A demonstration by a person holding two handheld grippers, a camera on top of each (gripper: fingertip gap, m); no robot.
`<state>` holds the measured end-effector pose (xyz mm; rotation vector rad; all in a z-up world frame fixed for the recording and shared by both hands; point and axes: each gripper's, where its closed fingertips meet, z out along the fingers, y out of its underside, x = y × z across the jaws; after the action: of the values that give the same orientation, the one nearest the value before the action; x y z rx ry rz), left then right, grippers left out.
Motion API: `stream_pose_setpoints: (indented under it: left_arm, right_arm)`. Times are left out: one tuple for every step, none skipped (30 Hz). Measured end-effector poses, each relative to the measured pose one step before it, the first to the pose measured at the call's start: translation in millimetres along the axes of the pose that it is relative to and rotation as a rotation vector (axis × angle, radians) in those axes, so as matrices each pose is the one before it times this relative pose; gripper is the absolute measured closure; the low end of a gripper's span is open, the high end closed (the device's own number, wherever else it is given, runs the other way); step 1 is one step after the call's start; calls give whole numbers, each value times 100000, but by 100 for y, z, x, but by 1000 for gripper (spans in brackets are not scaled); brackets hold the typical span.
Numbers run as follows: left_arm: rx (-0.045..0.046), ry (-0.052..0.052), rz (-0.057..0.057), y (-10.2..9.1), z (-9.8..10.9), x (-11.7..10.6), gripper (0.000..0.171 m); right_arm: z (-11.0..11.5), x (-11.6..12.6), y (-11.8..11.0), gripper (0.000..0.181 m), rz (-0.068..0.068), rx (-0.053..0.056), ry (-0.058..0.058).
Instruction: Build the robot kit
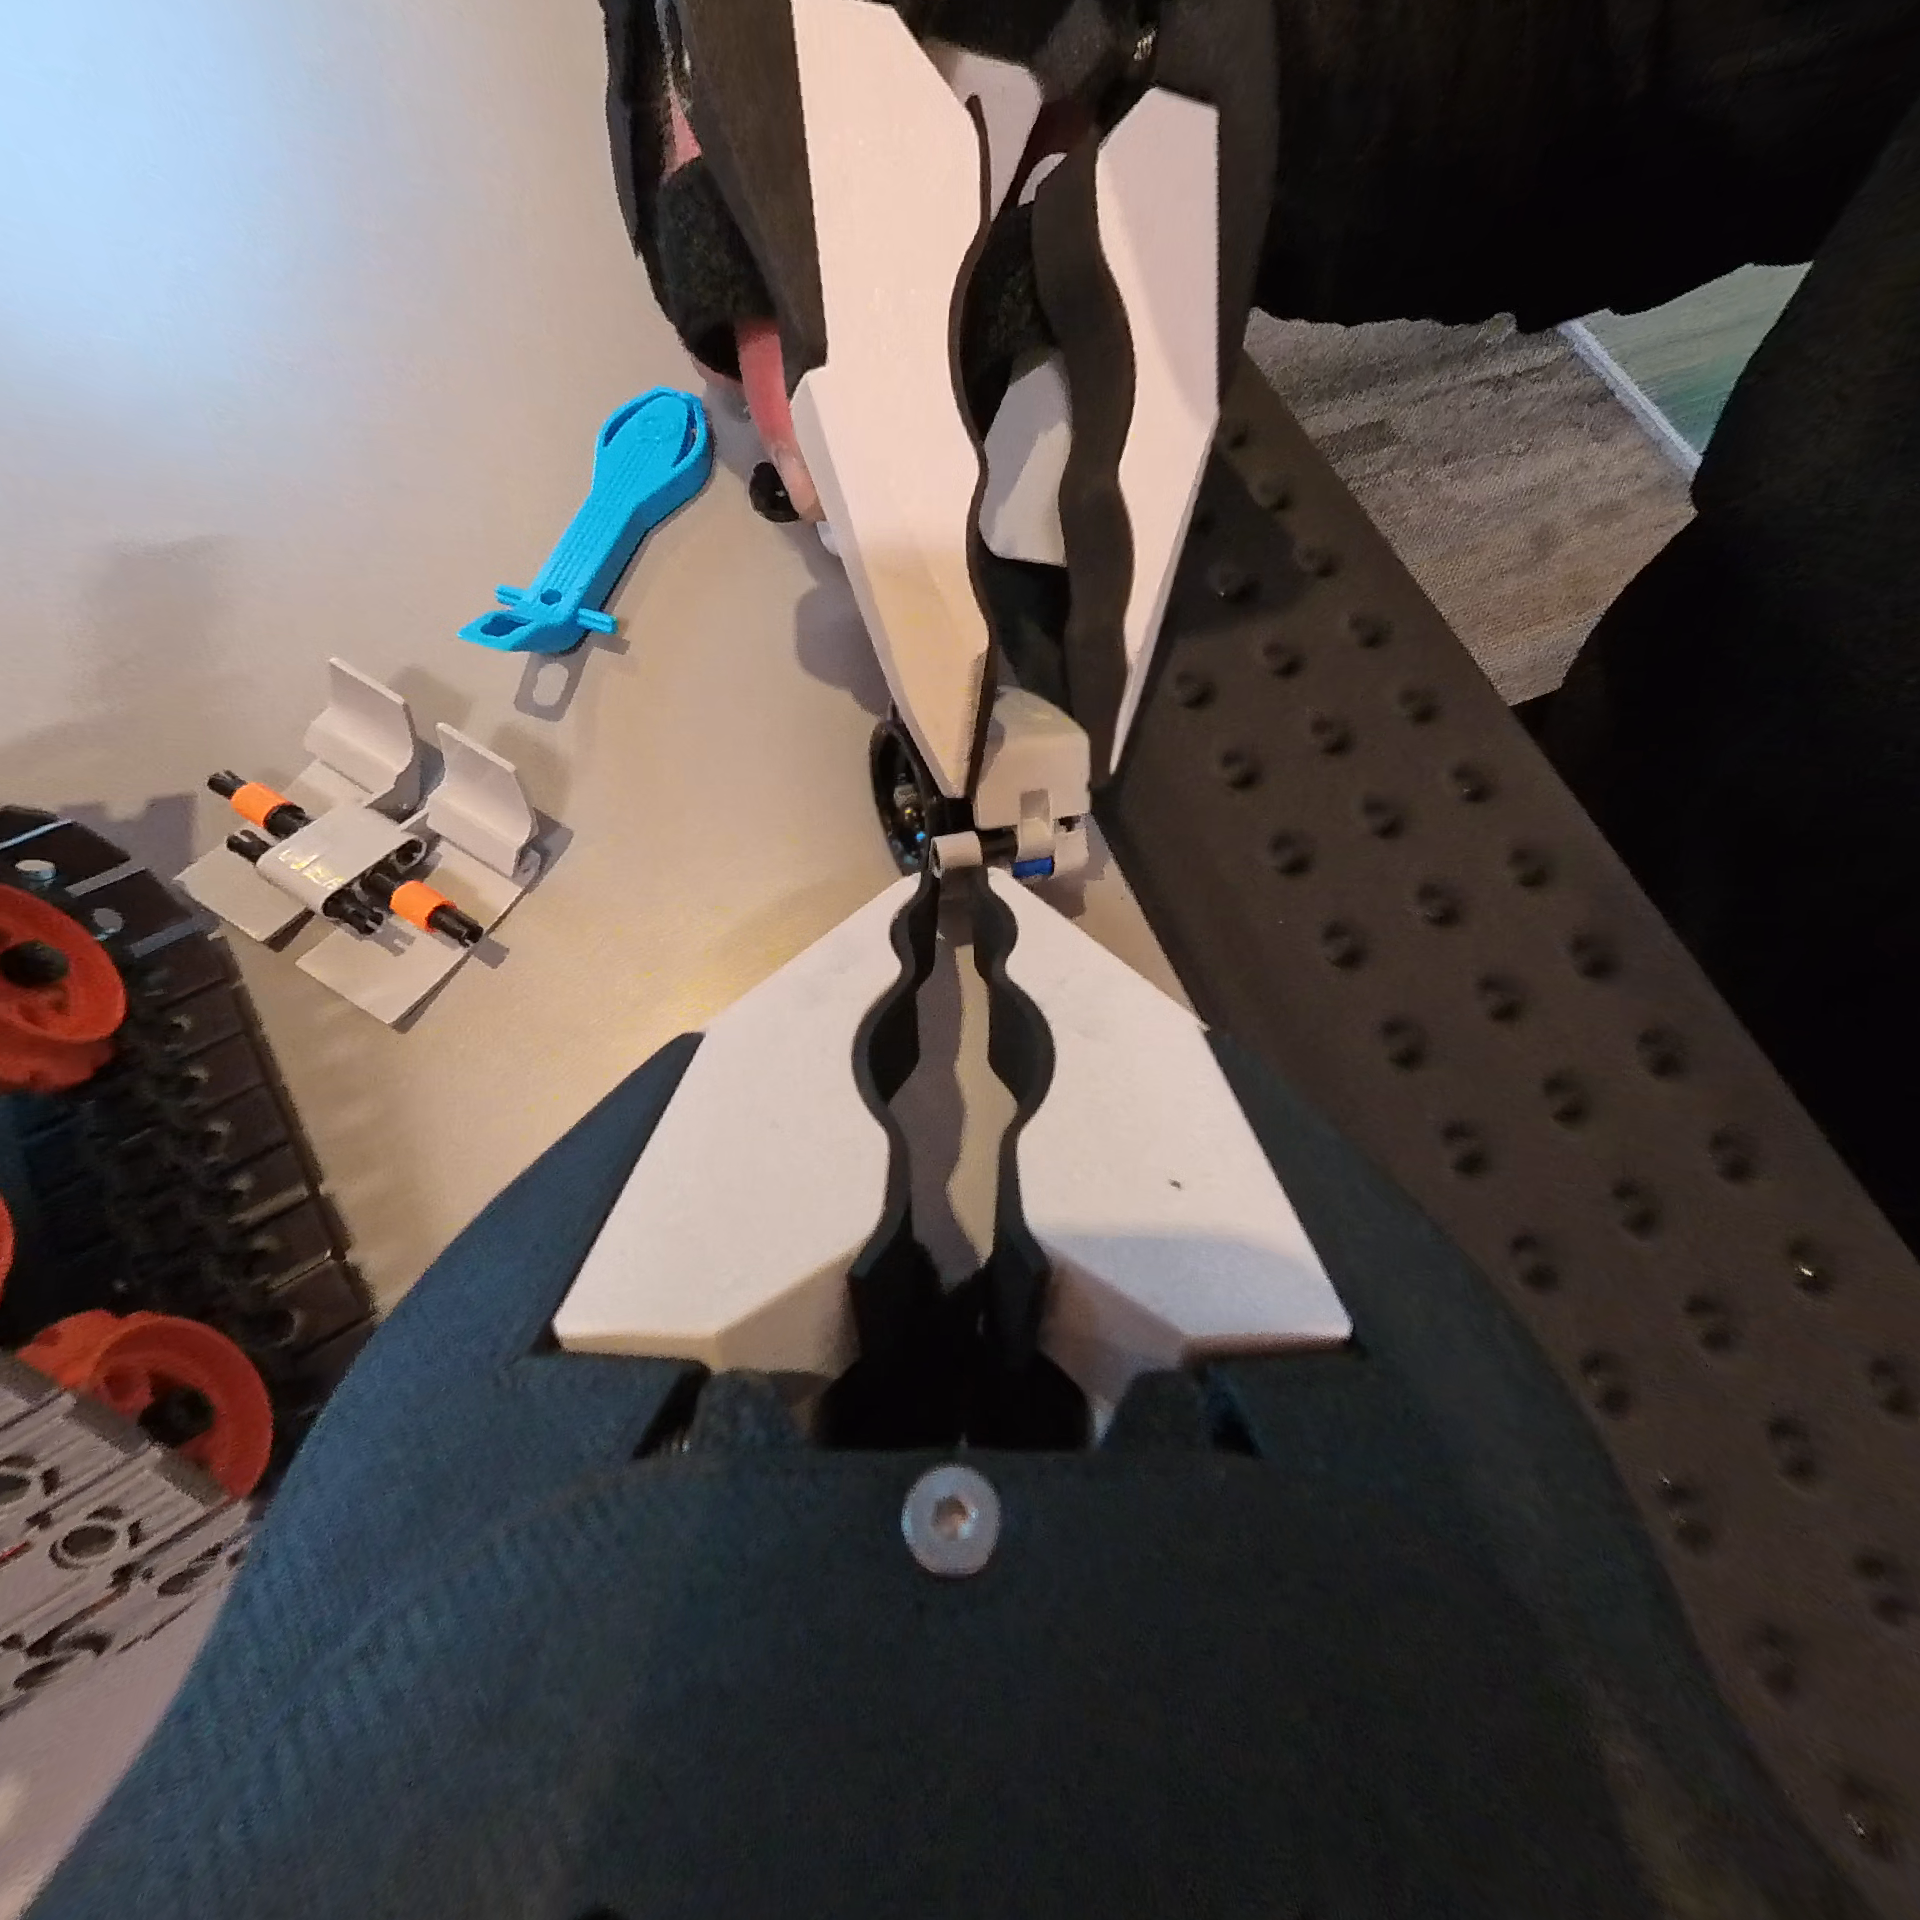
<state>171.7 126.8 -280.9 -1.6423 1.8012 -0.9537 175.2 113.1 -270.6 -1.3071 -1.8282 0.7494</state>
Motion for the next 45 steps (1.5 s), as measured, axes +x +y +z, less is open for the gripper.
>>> stream_pose_setpoints:
  left_arm:
    - [385, -227, 121, 6, 47, -52, 168]
    - [532, 179, 196, -22, 3, 18, 168]
    - [629, -228, 1090, -31, -31, 16, 168]
    - [380, -1310, 1804, -2, 31, -76, 168]
    - [657, 179, 605, -83, -10, 62, 168]
    - [603, 1095, -120, -69, -53, 65, 166]
    - [1885, 487, -291, -272, -123, -15, 164]
    - [1402, 971, 37, -231, -52, 75, 162]
    - [-765, 974, 51, 81, 99, 64, 160]
    - [-1376, -573, 359, 229, 192, -156, 158]
    - [-174, 785, -84, 104, 194, 43, 158]
    - [688, 2348, -1058, -12, 144, 226, 161]
    - [541, 862, -1240, -35, 10, -41, 161]
    - [249, 617, -661, -40, -18, -3, 162]
    - [-167, 167, 175, 11, 41, 9, 162]
    - [-348, 455, -82, 25, 38, 34, 162]
    - [48, 1259, -1016, -19, -5, 44, 162]
    - [562, 1735, -781, -55, -44, 101, 162]
    - [177, 1409, -749, -23, -26, 52, 163]
    - [96, 1784, -1380, -28, -7, 59, 162]
    - [-181, 1818, -1746, 0, 13, 35, 162]
    - [-331, 1375, -791, 16, 48, 37, 162]
    - [-325, 1394, -668, -1, 43, 63, 162]
    - [-248, 1631, -1405, 4, 29, 46, 162]
    - [463, 1597, -1177, -83, -12, 45, 162]
    - [-135, 1009, -868, 4, 13, 22, 162]
    - [-553, 516, 17, 41, 56, 47, 162]
    - [62, 598, -251, -22, 17, 54, 161]
    - [139, 823, -1171, -15, -13, 0, 161]
    - [-158, 768, -989, 5, 14, 15, 160]
    - [-196, 298, -209, 4, 34, 17, 160]
    - [-6, -102, -620, -33, 39, -50, 161]
    - [24, 64, -383, -24, 25, -5, 161]
    - [-8, -47, -303, -11, 23, -5, 161]
    - [-65, -110, -445, -2, 23, 5, 161]
    - [11, -311, -25, -3, 24, -8, 161]
    - [-33, -383, 374, 11, 3, 5, 161]
    - [-33, -479, 259, -3, 14, -15, 161]
    - [-16, -608, 634, -1, 24, 2, 162]
    - [-85, -353, 484, 12, 9, 8, 162]
    - [-161, -313, 136, 15, 13, 3, 162]
    - [-38, -756, 658, -17, 38, -3, 162]
    - [-38, -699, 742, -5, 31, -11, 162]
    - [-96, -679, 619, 5, 2, -1, 162]
    - [-92, -930, 857, 0, 13, -4, 162]
  right_arm:
    - [-3, 26, 38, 159, 391, -85, -9]
    - [-29, -9, 37, 158, 244, 6, -72]
    - [-24, -2, 20, 158, 371, 205, -82]
    - [-40, 30, 45, 158, 458, -68, 155]
    - [-56, -40, 17, 158, 62, 152, -78]
    - [-22, -11, 8, 158, -8, 238, 164]
    - [-7, -9, -15, 158, 467, 242, -229]
    - [-8, -31, -7, 158, 246, 278, -467]
    - [-5, -14, -7, 158, 373, 361, -559]
    - [-24, 3, 9, 158, 542, 353, -463]
    - [-29, -19, 14, 158, 179, 274, -291]
    - [-32, -29, 19, 158, 187, 235, -360]
    - [-29, 16, 31, 158, 221, 207, -7]
    - [-17, 4, 11, 158, 285, 215, -99]
    - [-10, -13, 0, 158, 131, 143, -271]
    - [13, -21, -1, 158, 244, 160, -361]
    - [0, -36, -10, 158, 79, 144, -340]
    - [-8, -58, -20, 158, -77, 246, -409]
    - [4, -41, -13, 158, 37, 243, -302]
    - [-4, -42, -17, 158, -67, 172, -238]
    - [11, -22, -3, 158, -18, 101, -221]
    - [-11, -40, 0, 158, 168, 141, -448]
    - [-9, -56, 2, 158, 90, 209, -502]
    - [-2, -45, -2, 158, 6, 140, -275]
    - [-7, -28, -9, 158, -58, 136, -200]
    - [-5, -25, 5, 158, 104, 131, -218]
    - [9, -21, 2, 158, 179, 116, -320]
    - [-5, -17, -1, 158, 106, 99, -256]
    - [2, -9, 3, 158, 50, 90, -77]
    - [-7, -4, 1, 158, -9, 26, -21]
    - [0, -10, -1, 158, -146, -28, -9]
    - [3, -15, -7, 158, -171, -8, 16]
    - [-2, -5, 11, 158, -83, -2, 16]
    - [-7, -14, 1, 158, -154, -31, 43]
    - [-1, -9, 7, 158, -97, 22, -17]
    - [6, -7, 5, 158, -134, -16, 31]
    - [14, -10, 2, 158, -206, -65, 96]
    - [7, -11, 5, 158, -64, 4, -33]
    - [5, -22, -10, 158, 70, 87, -189]
    - [10, -13, -7, 159, 144, 71, -243]
    - [23, -5, -8, 158, 106, -4, -168]
    - [-8, -19, 11, 158, 24, 50, -78]
    - [-12, -20, 0, 158, -45, 34, 8]
    - [26, 4, 3, 158, -58, -79, 32]
    - [1, -10, -2, 158, 71, 18, -39]
